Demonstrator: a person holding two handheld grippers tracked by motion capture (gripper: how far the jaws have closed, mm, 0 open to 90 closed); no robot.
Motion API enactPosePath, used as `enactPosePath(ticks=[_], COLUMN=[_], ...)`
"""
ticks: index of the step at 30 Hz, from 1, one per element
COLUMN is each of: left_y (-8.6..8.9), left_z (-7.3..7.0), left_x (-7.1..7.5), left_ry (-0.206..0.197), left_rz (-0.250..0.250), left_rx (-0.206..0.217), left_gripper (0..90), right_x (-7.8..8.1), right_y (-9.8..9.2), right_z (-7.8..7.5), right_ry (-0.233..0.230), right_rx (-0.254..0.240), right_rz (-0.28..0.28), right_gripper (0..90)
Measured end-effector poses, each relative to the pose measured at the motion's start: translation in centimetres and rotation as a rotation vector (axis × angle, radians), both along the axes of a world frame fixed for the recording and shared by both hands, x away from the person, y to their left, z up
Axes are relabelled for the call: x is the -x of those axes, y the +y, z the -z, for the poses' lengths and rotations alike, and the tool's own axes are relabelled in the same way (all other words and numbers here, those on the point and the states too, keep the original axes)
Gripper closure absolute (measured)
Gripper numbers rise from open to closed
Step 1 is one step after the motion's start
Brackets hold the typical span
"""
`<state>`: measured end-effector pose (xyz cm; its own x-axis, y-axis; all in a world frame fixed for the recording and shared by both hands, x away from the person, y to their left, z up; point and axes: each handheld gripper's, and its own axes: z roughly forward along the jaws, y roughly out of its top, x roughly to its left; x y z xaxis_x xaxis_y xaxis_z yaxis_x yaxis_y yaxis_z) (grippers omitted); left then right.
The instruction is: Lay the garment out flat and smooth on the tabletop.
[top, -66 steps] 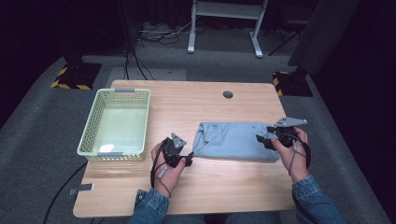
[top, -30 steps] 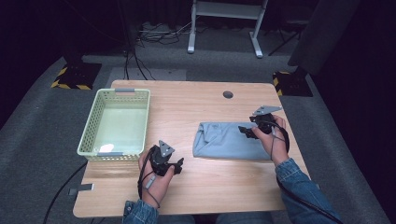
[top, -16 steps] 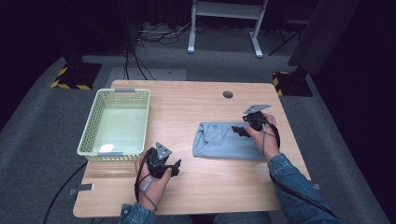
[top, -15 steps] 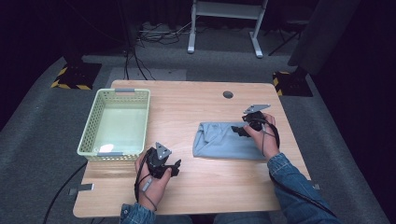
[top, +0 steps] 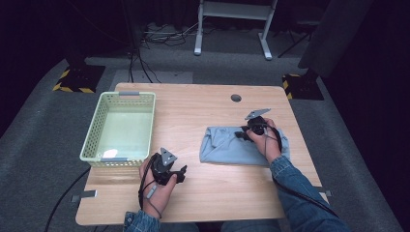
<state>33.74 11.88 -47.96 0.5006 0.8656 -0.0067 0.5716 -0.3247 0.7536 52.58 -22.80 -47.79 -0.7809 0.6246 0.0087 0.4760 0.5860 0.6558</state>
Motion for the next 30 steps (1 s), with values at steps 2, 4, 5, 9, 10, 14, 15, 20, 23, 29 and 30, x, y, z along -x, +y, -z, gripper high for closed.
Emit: enactPosePath(ticks=[2,4,5,9,10,14,15,20,23,29,30], left_y=[0.0,0.0,-0.1,-0.4,-0.5,-1.1,-1.2,-1.9,-2.3,-3.1,-3.3], left_z=[0.0,-0.1,-0.1,-0.2,-0.3,-0.5,-0.5,-0.8,-1.1,-1.4,-1.5], left_x=[0.0,-0.1,-0.1,-0.3,-0.3,-0.6,-0.6,-1.1,-1.4,-1.9,-2.1], left_ry=[0.0,-0.003,-0.005,-0.009,-0.008,-0.014,-0.015,-0.028,-0.035,-0.042,-0.045], left_rz=[0.001,0.002,0.003,0.011,0.014,0.032,0.035,0.057,0.068,0.092,0.097], left_rx=[-0.001,0.001,0.004,0.004,0.004,0.006,0.005,0.01,0.015,0.02,0.022], left_gripper=[24.6,24.6,24.6,24.6,24.6,24.6,24.6,24.5,24.4,24.4,24.4], right_x=[0.3,0.7,0.9,1.7,2.0,3.3,3.7,6.0,6.7,9.0,9.4], right_y=[0.0,-0.1,-0.2,-0.6,-0.7,-0.9,-1.0,-1.5,-1.7,-2.3,-2.3], right_z=[-0.3,-0.7,-0.9,-1.7,-2.0,-3.3,-3.6,-5.4,-5.8,-6.6,-6.8], right_ry=[-0.015,-0.032,-0.034,-0.053,-0.059,-0.088,-0.095,-0.121,-0.127,-0.14,-0.141], right_rx=[0.009,0.014,0.009,-0.009,-0.015,-0.025,-0.026,-0.04,-0.044,-0.057,-0.059], right_rz=[-0.013,-0.027,-0.028,-0.024,-0.024,-0.025,-0.025,-0.035,-0.036,-0.038,-0.041], right_gripper=[81.5,83.2,83.5,83.5,83.5,83.5,83.4,83.4,83.4,83.3,83.3])
